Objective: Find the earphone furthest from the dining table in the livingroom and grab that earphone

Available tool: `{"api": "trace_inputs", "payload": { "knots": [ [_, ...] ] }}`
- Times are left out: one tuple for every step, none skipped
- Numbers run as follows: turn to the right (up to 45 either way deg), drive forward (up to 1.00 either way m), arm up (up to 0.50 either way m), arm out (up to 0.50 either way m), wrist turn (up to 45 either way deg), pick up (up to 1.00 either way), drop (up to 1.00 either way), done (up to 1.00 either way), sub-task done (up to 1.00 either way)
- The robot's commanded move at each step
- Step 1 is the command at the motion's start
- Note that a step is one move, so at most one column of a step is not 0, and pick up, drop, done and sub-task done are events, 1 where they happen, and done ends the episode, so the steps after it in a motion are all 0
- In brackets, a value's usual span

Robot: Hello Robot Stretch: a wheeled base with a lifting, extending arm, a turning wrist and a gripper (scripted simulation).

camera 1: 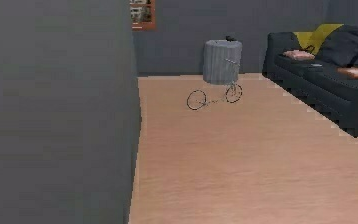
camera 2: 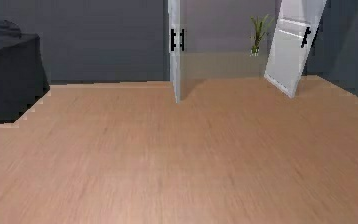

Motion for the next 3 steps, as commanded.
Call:
{"api": "trace_inputs", "payload": {
  "knots": [
    [0.0,1.00,0.00,0.00,0.0,0.00,0.00,0.00,0.00],
    [0.0,1.00,0.00,0.00,0.0,0.00,0.00,0.00,0.00],
    [0.0,0.65,0.00,0.00,0.0,0.00,0.00,0.00,0.00]
  ]
}}
